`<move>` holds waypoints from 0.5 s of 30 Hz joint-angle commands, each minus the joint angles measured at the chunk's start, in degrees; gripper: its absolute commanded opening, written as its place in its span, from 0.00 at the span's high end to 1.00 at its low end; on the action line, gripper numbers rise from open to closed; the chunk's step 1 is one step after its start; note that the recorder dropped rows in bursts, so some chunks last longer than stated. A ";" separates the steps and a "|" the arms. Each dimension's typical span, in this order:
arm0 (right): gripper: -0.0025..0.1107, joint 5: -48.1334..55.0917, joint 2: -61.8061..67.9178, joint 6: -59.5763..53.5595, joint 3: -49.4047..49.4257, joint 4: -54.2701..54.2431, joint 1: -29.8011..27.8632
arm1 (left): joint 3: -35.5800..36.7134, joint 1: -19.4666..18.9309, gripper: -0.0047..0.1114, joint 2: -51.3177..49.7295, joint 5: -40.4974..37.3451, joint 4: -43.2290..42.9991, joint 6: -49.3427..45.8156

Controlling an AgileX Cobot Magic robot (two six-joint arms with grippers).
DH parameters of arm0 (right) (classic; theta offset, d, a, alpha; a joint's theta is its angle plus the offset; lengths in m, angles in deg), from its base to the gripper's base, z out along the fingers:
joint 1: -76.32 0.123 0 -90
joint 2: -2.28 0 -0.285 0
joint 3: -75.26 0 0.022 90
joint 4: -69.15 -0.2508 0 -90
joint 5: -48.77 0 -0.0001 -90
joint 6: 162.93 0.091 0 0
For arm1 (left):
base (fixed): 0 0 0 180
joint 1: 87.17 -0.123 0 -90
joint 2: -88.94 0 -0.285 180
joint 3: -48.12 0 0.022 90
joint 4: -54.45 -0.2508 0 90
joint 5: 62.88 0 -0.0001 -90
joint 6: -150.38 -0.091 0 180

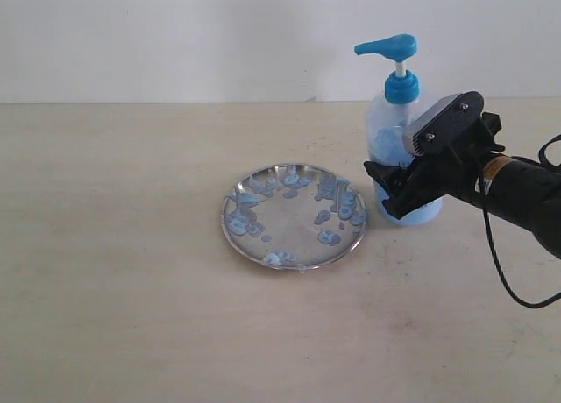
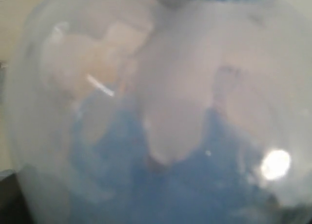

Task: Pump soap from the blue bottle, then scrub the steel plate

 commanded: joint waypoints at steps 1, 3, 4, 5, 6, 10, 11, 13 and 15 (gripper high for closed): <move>0.98 5.59 0.51 -2.04 0.45 5.25 -0.12 | 0.01 -0.20 0.92 0.23 6.83 3.00 0.48; 0.98 5.81 0.51 -3.40 0.45 6.24 -0.12 | 0.01 -0.20 0.92 0.23 10.40 11.31 3.90; 0.98 5.81 0.51 -3.60 0.45 6.24 -0.12 | 0.01 -0.20 0.92 0.23 11.54 14.81 4.19; 0.98 5.81 0.51 -4.06 0.45 6.13 -0.12 | 0.01 -0.20 0.92 0.23 12.91 16.88 4.19; 0.98 5.91 0.51 -4.34 0.45 6.04 -0.12 | 0.01 -0.20 0.92 0.23 13.65 17.58 4.19; 0.98 6.56 0.51 -5.68 0.45 6.04 -0.12 | 0.01 -0.20 0.92 0.23 14.64 17.57 4.19; 0.98 6.88 0.51 -5.98 0.45 5.90 -0.12 | 0.01 -0.20 0.92 0.23 14.64 17.57 4.19; 0.98 7.58 0.51 -6.10 0.45 5.90 -0.12 | 0.01 -0.20 0.92 0.23 15.42 17.57 4.19; 0.98 8.21 0.51 -6.10 0.45 5.90 -0.12 | 0.01 -0.20 0.92 0.23 17.18 17.57 4.31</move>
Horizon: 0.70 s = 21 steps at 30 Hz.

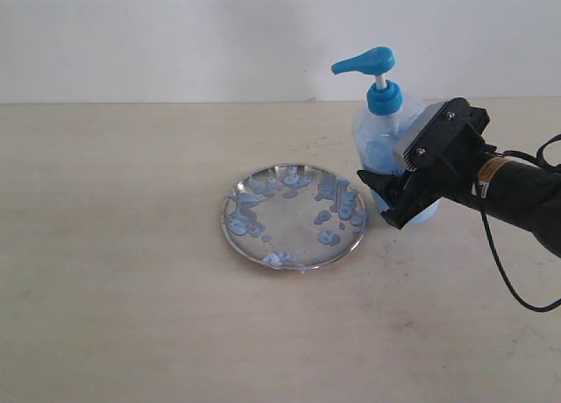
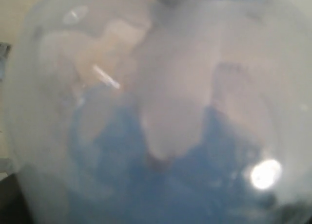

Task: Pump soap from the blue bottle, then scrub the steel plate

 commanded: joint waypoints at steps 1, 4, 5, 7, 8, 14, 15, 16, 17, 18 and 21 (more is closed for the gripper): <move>0.98 8.71 0.64 -1.00 0.57 1.18 -0.12 | 0.01 -0.20 0.92 0.23 4.56 0.90 1.12; 0.98 8.74 0.64 -1.02 0.57 1.18 -0.12 | 0.01 -0.20 0.92 0.23 9.37 0.90 3.48; 0.98 8.72 0.64 -0.82 0.57 1.18 -0.12 | 0.01 -0.20 0.92 0.23 11.52 0.90 4.80; 0.98 8.72 0.64 -0.74 0.57 0.72 -0.12 | 0.01 -0.20 0.92 0.23 13.93 0.90 8.52; 0.98 8.72 0.64 -0.76 0.57 0.46 -0.12 | 0.01 -0.20 0.92 0.23 15.18 0.90 11.20; 0.98 8.72 0.64 -0.45 0.57 -0.13 -0.12 | -1.65 0.66 0.92 -17.13 20.41 -11.86 24.17; 0.98 8.72 0.64 -0.45 0.57 -0.13 -0.12 | -3.61 1.56 0.92 -22.16 22.48 -20.89 31.05; 0.98 8.72 0.64 -0.45 0.57 -0.13 -0.12 | -5.97 2.44 0.92 -26.42 24.97 -29.76 37.31; 0.98 8.72 0.64 -0.45 0.57 -0.13 -0.12 | -8.71 3.48 0.92 -32.06 29.57 -41.58 45.43; 0.98 8.72 0.64 -0.45 0.57 -0.13 -0.12 | -12.00 4.29 0.92 -38.03 35.15 -52.66 52.85; 0.98 8.72 0.64 -0.45 0.57 -0.13 -0.12 | -23.96 5.31 0.92 -57.75 50.82 -77.50 66.28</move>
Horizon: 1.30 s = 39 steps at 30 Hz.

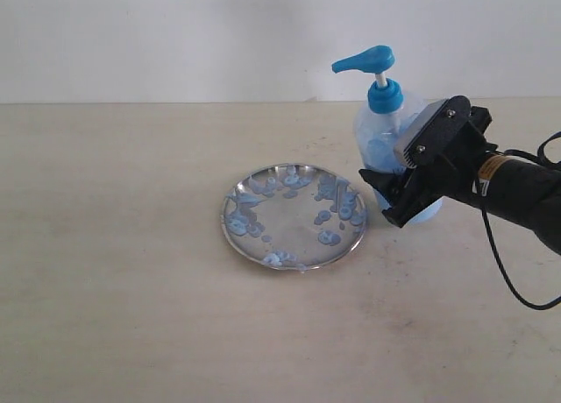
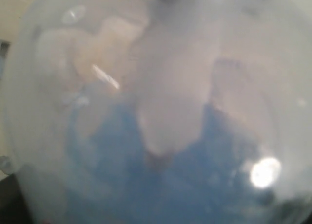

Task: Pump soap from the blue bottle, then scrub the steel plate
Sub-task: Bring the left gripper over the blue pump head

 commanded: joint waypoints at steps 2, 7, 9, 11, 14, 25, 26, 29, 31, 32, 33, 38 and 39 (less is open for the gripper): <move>0.98 7.25 1.01 -0.56 0.81 0.47 -0.12 | -20.62 1.77 0.92 -31.25 25.13 -43.61 23.28; 0.98 7.25 1.01 -0.56 0.81 0.47 -0.12 | -39.02 2.30 0.92 -52.69 37.93 -48.58 29.37; 0.98 7.25 1.01 -0.56 0.81 0.47 -0.12 | -44.83 4.33 0.92 -58.02 38.86 -48.58 30.35; 0.98 7.25 1.01 -0.56 0.81 0.47 -0.12 | -49.29 6.83 0.92 -61.13 38.12 -48.87 30.35; 0.98 7.25 1.01 -0.56 0.81 0.47 -0.12 | -55.25 11.00 0.92 -63.74 36.11 -49.83 30.20; 0.98 7.25 1.01 -0.71 0.81 0.49 -0.12 | -69.41 25.79 0.92 -68.93 16.11 -53.47 27.21; 0.98 7.25 1.01 -0.71 0.81 0.49 -0.12 | -70.28 26.36 0.92 -69.65 15.88 -53.87 27.21; 0.98 7.25 1.01 -0.71 0.81 0.49 -0.12 | -72.74 27.83 0.92 -72.11 15.89 -54.12 27.32; 0.98 7.25 1.01 -0.71 0.81 0.49 -0.12 | -73.82 28.68 0.92 -73.50 15.73 -54.12 27.32; 0.98 7.25 1.01 -0.71 0.81 0.49 -0.12 | -73.94 28.96 0.92 -73.92 15.73 -54.12 27.32; 0.98 7.25 1.01 -0.71 0.81 0.49 -0.12 | -73.94 29.10 0.92 -74.41 15.73 -54.12 27.32; 0.98 7.25 1.01 -0.71 0.81 0.49 -0.12 | -73.94 29.10 0.92 -75.57 14.50 -61.88 32.23; 0.98 7.25 1.01 -0.71 0.81 0.49 -0.12 | -73.94 29.10 0.92 -75.69 14.09 -62.76 32.60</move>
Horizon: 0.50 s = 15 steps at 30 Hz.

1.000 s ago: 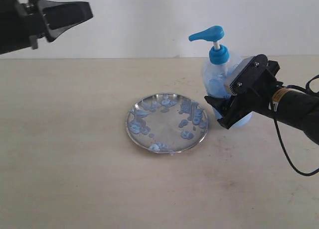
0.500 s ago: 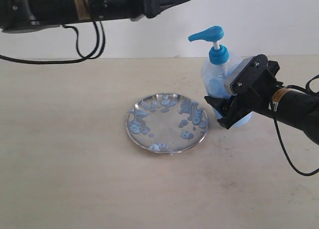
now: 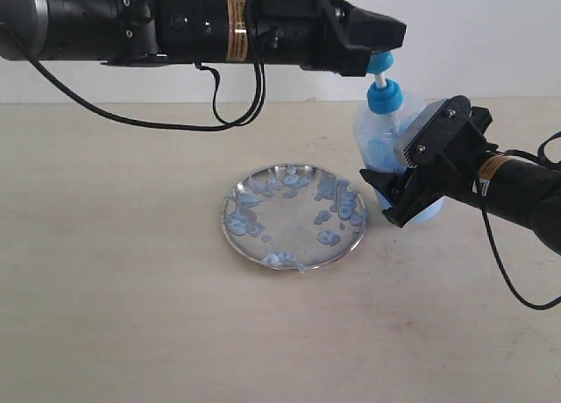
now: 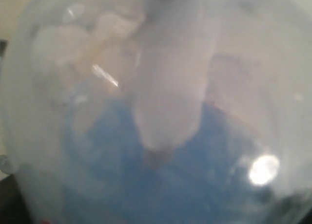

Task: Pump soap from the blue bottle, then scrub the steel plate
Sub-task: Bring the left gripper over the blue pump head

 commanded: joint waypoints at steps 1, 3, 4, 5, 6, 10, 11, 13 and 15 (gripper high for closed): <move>0.98 7.05 1.01 -0.71 0.81 0.75 -0.12 | -0.44 0.32 0.92 -0.96 -1.69 -4.70 2.84; 0.98 6.93 1.01 -0.72 0.81 0.75 -0.12 | -0.44 0.32 0.92 -1.03 -2.22 -4.45 2.84; 0.98 6.93 1.01 -0.72 0.81 0.75 -0.12 | -0.59 0.32 0.92 -1.03 -2.92 -4.45 2.84; 0.98 6.93 1.01 -0.72 0.81 0.75 -0.12 | -0.66 0.32 0.92 -1.03 -3.02 -4.45 2.84; 0.98 6.93 1.01 -0.72 0.81 0.75 -0.12 | -0.91 0.32 0.92 -1.03 -3.67 -4.07 2.50; 0.98 6.93 1.01 -0.72 0.81 0.75 -0.12 | -1.77 0.10 0.92 -0.78 -4.99 7.92 -6.08; 0.98 6.93 1.01 -0.72 0.81 0.75 -0.12 | -2.14 0.10 0.92 -0.65 -4.53 8.48 -6.59; 0.98 6.93 1.01 -0.72 0.81 0.75 -0.12 | -2.22 0.10 0.92 -0.01 -6.04 8.61 -7.75; 0.98 6.93 1.01 -0.72 0.81 0.75 -0.12 | -2.22 0.10 0.92 0.52 -10.81 7.54 -8.33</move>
